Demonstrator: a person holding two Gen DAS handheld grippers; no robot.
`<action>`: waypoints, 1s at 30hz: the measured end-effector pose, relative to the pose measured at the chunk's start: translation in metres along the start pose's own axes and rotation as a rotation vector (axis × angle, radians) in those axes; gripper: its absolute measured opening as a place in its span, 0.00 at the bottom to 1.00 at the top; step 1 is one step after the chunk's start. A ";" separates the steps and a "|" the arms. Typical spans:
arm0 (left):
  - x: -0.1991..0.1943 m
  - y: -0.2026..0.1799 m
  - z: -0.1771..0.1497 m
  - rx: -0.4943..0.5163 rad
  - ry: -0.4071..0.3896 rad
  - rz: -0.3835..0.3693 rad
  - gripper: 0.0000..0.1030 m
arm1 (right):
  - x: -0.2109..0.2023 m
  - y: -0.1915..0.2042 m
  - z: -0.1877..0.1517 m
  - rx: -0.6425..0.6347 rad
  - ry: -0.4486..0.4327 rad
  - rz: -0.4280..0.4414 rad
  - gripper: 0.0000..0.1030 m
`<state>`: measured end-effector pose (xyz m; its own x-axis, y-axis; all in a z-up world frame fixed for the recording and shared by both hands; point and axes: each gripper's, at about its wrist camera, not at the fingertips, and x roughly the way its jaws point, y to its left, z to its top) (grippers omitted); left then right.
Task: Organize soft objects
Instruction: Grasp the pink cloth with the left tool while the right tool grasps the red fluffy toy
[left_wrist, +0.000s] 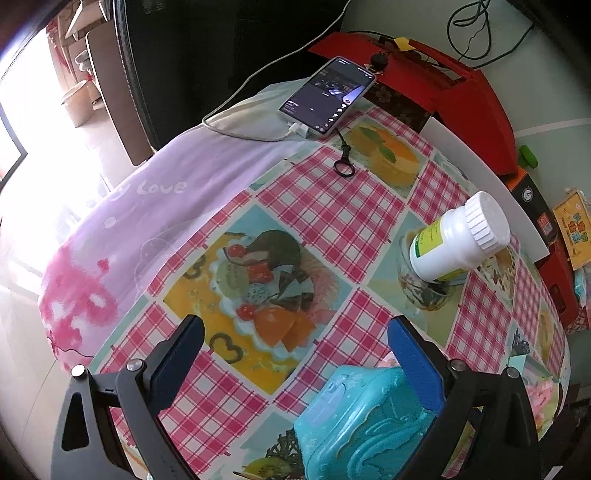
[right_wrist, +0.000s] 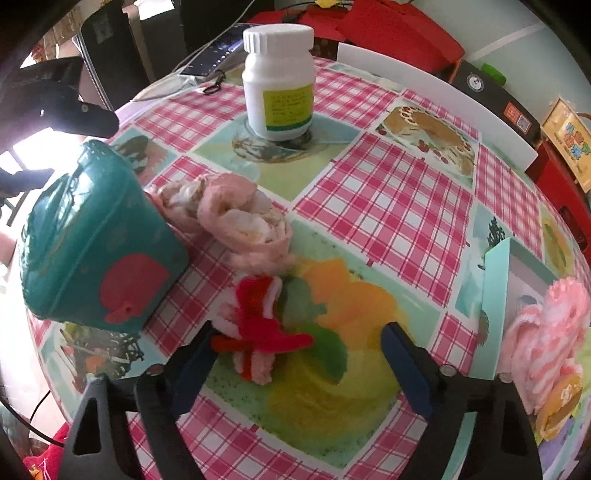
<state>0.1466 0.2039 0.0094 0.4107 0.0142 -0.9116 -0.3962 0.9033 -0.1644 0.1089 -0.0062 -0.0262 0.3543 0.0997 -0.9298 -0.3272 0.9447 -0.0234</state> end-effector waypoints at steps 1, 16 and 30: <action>-0.001 -0.001 0.000 0.002 -0.001 -0.002 0.97 | -0.001 -0.001 0.001 0.000 -0.004 0.003 0.78; -0.002 -0.012 0.002 0.030 0.004 -0.036 0.96 | -0.009 -0.021 0.006 0.058 -0.049 0.043 0.53; -0.011 -0.068 0.023 0.302 0.113 -0.106 0.96 | -0.007 -0.029 0.008 0.085 -0.060 0.096 0.45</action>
<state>0.1877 0.1521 0.0395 0.3365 -0.1185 -0.9342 -0.0879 0.9838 -0.1564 0.1223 -0.0315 -0.0158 0.3780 0.2069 -0.9024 -0.2879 0.9526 0.0978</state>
